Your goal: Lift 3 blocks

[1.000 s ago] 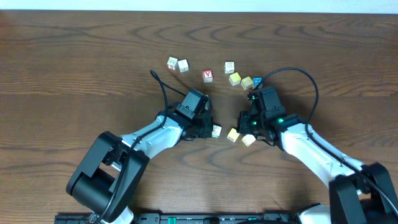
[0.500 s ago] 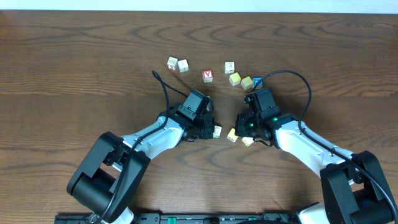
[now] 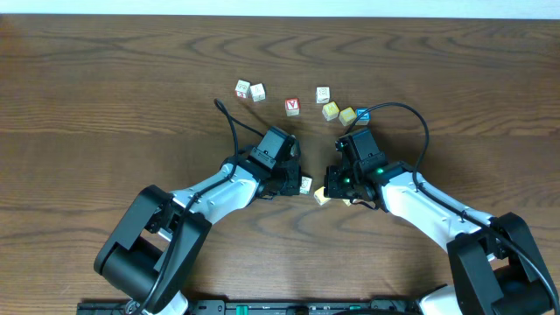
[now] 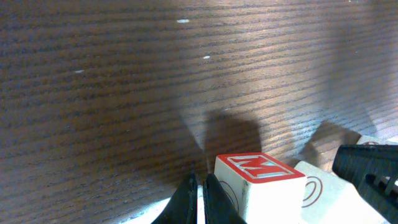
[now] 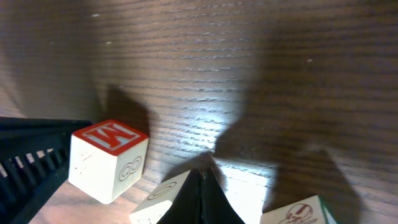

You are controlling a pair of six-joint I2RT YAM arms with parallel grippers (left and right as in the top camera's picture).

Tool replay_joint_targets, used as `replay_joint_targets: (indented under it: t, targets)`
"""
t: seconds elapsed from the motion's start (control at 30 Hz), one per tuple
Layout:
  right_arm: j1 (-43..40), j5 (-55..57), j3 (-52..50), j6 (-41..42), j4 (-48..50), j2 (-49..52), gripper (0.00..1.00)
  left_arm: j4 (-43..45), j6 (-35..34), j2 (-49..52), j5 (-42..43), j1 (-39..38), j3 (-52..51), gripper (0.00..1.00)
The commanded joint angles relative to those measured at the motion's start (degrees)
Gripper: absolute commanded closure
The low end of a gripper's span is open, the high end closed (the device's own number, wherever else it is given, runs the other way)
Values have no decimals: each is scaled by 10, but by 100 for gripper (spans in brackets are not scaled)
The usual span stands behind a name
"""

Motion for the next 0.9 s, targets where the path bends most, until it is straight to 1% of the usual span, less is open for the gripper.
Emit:
replay_joint_targets:
  t: [0.0,0.17,0.37,0.53,0.67,0.87]
  targets:
    - [4,-26,8,11,2,0,99,-2,-5,5,7,-1,8,93]
    - [-3,-23,19,-1,-31,-12,99,-2,-5,5,7,-1,6,93]
    - [-9,-3,59,-31,-140,-27,99,-1,-5,5,6,-1,4,93]
    - [-2,-31,57,-32,-184,-25,99,1,-5,5,6,-1,4,93]
    - [28,-39,44,-22,-186,-19,99,1,-5,5,6,-1,4,93]
    - [75,-24,32,9,-150,1,99,1,-5,5,6,-1,4,93]
